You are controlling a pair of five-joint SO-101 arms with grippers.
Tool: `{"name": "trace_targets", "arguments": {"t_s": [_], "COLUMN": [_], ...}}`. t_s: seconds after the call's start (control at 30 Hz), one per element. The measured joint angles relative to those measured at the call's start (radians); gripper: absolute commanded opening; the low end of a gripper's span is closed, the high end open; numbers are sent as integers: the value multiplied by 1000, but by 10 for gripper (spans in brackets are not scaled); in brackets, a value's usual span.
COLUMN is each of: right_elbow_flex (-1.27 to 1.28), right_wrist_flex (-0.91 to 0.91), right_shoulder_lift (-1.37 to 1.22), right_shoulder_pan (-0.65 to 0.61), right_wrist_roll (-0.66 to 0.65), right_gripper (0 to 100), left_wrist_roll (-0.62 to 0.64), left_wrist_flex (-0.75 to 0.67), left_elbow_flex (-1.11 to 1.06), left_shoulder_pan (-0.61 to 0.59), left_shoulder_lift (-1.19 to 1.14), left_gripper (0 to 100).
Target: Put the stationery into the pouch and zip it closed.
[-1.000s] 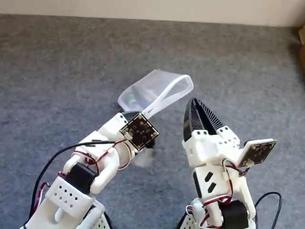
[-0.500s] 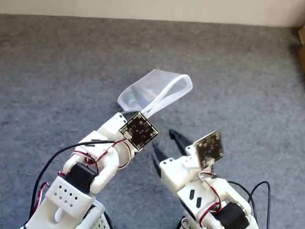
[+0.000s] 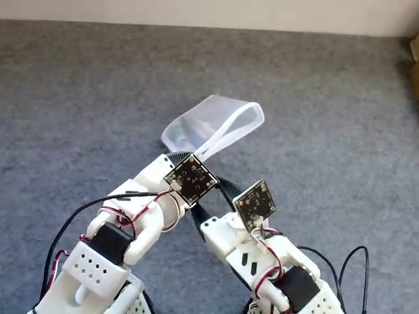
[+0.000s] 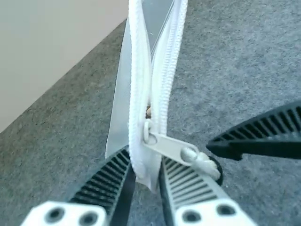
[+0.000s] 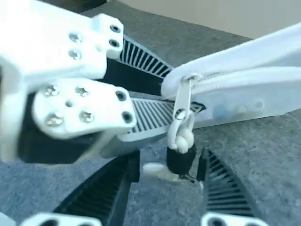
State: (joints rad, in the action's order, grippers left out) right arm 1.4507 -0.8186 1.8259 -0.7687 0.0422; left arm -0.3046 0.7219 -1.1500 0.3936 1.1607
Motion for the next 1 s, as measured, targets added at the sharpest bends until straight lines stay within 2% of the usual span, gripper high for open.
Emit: {"name": "trace_targets", "arguments": {"t_s": [0.23,0.3,0.4,0.8,1.0], "right_elbow_flex": [91,100,101,75,63], "right_wrist_flex": [132,144,147,138,101], "right_shoulder_lift": [0,0,0,0,2], "right_shoulder_pan": [46,48,49,192,204], "right_wrist_roll": [-9,-15,-15,-18,-18], "right_gripper": [182,131,0,4,4], "left_wrist_roll": [0,0,0,0,0], "left_wrist_flex": [0,0,0,0,-2], "left_elbow_flex": [0,0,0,0,-8], "left_shoulder_pan": [0,0,0,0,0], "left_shoulder_lift": [0,0,0,0,0], "left_gripper": [5,5,5,5,5]}}
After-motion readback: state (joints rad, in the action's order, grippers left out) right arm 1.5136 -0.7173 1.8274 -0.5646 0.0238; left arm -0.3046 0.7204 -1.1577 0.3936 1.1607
